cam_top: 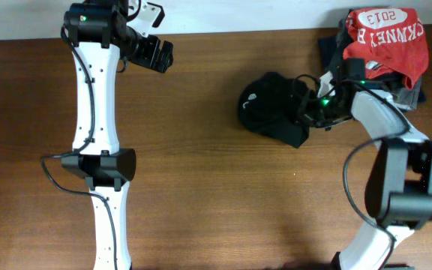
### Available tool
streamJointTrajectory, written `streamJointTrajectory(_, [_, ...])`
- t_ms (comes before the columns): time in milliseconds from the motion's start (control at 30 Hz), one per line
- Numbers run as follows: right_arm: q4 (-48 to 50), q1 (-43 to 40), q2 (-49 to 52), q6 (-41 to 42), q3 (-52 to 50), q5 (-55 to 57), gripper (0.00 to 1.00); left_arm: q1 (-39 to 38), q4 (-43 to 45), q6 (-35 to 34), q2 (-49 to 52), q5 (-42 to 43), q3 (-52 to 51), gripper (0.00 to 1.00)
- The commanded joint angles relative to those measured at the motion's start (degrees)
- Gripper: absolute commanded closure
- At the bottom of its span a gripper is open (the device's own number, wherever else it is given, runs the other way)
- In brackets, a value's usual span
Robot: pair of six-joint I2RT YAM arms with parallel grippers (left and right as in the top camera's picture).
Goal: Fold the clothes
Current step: 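Place the black bundle on top of the stack and release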
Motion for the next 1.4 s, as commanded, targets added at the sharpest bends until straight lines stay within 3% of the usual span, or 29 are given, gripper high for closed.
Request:
streamJointTrajectory(0, [-0.6,0.9,-4.1,-1.9,-0.2,-0.4,0.96,0.1,0.2,0.9,1.0,0.7,0.0,0.01])
streamJointTrajectory(333, [-0.9,1.0,-6.2,-3.8,1.2,-0.4,0.96,0.1,0.2,0.9,1.0,0.7,0.0,0.01])
streamJointTrajectory(1067, [-6.5,0.5,-7.5,-10.3,25.1,2.7,0.96,0.1,0.3,0.9,1.0,0.7,0.0,0.01])
streamJointTrajectory(1200, [-3.6,-1.0,-7.5,-11.5,30.8,4.2,0.96,0.1,0.4,0.9,1.0,0.7,-0.1,0.01])
streamJointTrajectory(1367, [8.2,-4.2,-7.5,-9.3,33.9,4.3,0.96,0.1,0.7,0.9,1.0,0.7,-0.1,0.01])
